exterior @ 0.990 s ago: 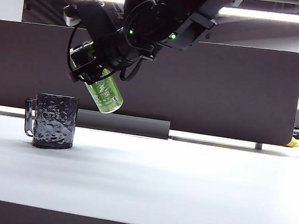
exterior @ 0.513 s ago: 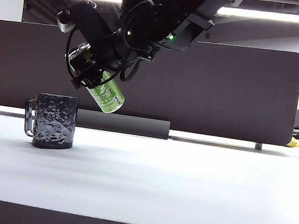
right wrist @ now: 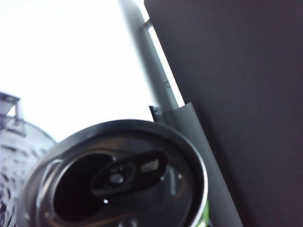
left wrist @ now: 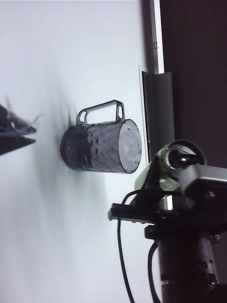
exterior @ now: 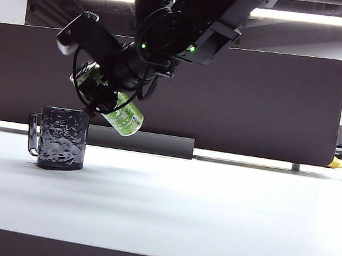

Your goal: Pick up the metal can, pour some water into the cup, then place the can back on the table.

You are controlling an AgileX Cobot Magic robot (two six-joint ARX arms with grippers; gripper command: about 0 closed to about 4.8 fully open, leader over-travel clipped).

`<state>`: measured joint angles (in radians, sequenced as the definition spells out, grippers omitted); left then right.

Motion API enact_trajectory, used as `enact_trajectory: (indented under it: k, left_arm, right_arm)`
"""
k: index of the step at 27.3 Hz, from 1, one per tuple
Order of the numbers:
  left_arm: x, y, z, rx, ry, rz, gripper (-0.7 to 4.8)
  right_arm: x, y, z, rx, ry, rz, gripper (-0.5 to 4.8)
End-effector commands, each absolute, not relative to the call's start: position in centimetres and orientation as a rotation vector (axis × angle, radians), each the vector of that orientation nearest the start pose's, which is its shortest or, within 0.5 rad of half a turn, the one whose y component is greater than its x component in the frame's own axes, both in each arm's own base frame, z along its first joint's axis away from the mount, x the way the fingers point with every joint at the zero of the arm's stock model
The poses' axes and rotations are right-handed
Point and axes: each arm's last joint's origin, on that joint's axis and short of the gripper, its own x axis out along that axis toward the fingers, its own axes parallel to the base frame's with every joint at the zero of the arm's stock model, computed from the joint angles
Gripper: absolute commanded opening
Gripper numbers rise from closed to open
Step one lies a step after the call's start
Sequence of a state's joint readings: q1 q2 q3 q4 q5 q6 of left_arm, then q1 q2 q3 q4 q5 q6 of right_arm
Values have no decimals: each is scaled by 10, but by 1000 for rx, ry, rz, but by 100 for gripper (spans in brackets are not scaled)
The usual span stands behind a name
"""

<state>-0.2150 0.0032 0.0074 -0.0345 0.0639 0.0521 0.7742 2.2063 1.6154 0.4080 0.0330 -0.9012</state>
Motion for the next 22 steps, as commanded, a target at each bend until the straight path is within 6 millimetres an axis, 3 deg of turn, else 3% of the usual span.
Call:
enact_trajectory:
  k: [1, 22]
  left_arm:
    - [95, -23, 164, 53, 9, -283, -5]
    - [95, -23, 164, 53, 9, -283, -5]
  right_arm:
    - [362, 358, 225, -948, -251, 743, 261]
    - [363, 359, 223, -1114, -330, 701, 261]
